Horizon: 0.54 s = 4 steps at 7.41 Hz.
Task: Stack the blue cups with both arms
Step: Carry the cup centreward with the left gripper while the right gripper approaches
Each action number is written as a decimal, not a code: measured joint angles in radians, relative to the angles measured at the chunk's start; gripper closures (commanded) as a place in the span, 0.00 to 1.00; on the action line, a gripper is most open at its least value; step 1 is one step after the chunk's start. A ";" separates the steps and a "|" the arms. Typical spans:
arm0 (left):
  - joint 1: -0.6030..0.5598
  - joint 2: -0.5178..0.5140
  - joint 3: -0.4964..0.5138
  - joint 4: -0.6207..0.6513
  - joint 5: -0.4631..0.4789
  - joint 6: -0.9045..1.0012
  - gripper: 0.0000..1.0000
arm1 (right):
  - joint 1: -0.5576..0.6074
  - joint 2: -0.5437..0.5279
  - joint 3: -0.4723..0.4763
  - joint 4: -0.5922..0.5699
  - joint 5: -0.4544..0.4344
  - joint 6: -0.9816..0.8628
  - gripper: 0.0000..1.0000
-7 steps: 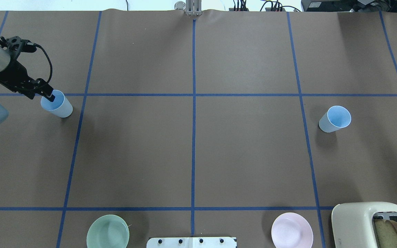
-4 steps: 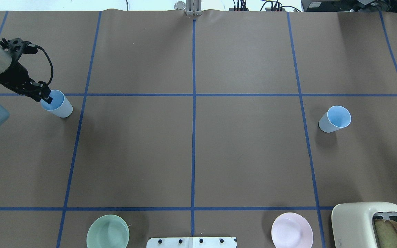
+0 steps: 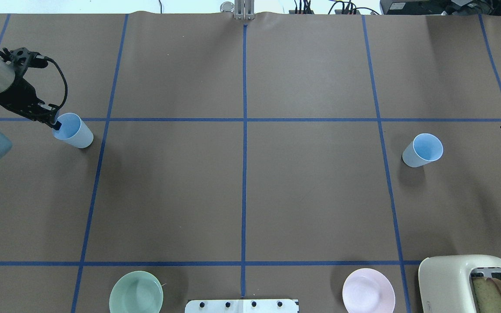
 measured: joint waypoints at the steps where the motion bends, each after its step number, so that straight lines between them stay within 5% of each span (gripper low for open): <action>1: 0.000 0.001 -0.015 0.005 -0.005 -0.003 1.00 | -0.028 0.017 0.004 0.000 -0.001 0.027 0.40; 4: 0.001 -0.052 -0.109 0.125 -0.037 -0.098 1.00 | -0.081 0.065 -0.001 -0.001 -0.004 0.063 0.42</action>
